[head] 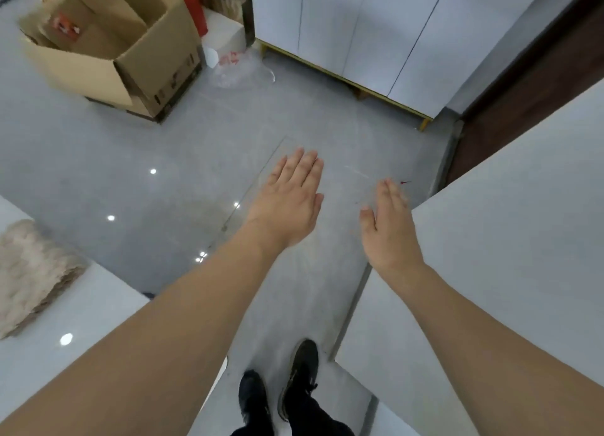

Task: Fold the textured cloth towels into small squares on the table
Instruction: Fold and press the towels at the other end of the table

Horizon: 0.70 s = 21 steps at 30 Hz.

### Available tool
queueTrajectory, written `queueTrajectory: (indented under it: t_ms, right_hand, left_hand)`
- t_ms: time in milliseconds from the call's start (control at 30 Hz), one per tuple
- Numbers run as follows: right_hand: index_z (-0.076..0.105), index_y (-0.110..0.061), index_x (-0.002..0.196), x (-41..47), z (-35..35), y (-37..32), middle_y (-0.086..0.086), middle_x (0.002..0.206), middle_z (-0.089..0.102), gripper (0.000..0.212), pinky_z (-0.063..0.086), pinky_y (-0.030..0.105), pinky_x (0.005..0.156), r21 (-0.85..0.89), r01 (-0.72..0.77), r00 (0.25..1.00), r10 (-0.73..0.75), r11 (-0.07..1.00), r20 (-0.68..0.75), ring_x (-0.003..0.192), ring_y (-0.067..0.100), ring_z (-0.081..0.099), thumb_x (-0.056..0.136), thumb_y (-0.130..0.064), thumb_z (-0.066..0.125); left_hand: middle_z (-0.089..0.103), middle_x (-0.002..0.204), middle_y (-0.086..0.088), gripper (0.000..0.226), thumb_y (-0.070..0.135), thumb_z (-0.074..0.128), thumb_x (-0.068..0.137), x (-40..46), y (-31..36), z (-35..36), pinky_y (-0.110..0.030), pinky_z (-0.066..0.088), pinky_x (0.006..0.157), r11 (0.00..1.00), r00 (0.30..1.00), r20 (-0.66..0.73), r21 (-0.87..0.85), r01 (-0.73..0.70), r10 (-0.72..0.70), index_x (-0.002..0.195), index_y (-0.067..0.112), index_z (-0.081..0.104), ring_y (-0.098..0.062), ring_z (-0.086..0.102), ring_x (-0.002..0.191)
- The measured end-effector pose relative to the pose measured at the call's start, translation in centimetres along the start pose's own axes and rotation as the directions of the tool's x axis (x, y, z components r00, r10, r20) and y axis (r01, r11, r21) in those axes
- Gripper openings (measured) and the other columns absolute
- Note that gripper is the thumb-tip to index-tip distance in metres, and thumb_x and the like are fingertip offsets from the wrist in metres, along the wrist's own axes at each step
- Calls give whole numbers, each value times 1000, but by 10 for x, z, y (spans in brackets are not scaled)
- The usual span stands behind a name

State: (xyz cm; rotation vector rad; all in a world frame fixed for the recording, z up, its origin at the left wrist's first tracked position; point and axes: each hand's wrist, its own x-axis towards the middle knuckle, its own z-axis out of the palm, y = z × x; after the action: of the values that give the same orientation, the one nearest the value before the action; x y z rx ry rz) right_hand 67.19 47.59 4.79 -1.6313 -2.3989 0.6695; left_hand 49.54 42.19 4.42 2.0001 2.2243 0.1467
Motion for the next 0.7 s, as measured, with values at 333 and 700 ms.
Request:
queueTrajectory:
  t_ms: [333,700]
  right_hand:
    - [15,-8,153,69,-81,49,7,162,11,55,2,32,121,35,-190,973,193,981,-128,149,17,5,103,-25,29]
    - [17,-6,153,134,-119,80,8,162,11,54,5,34,122,-13,-198,976,196,980,-95,149,19,6,103,-23,32]
  left_hand:
    - [-6,165,-4,60,37,13,105,137,52,-31,-38,-10,121,978,978,61,49,-202,199,156,11,-1,-21,-12,151]
    - [-2,165,-7,59,38,14,105,242,84,-39,-40,-6,122,954,951,79,11,-300,298,156,10,4,-23,-9,151]
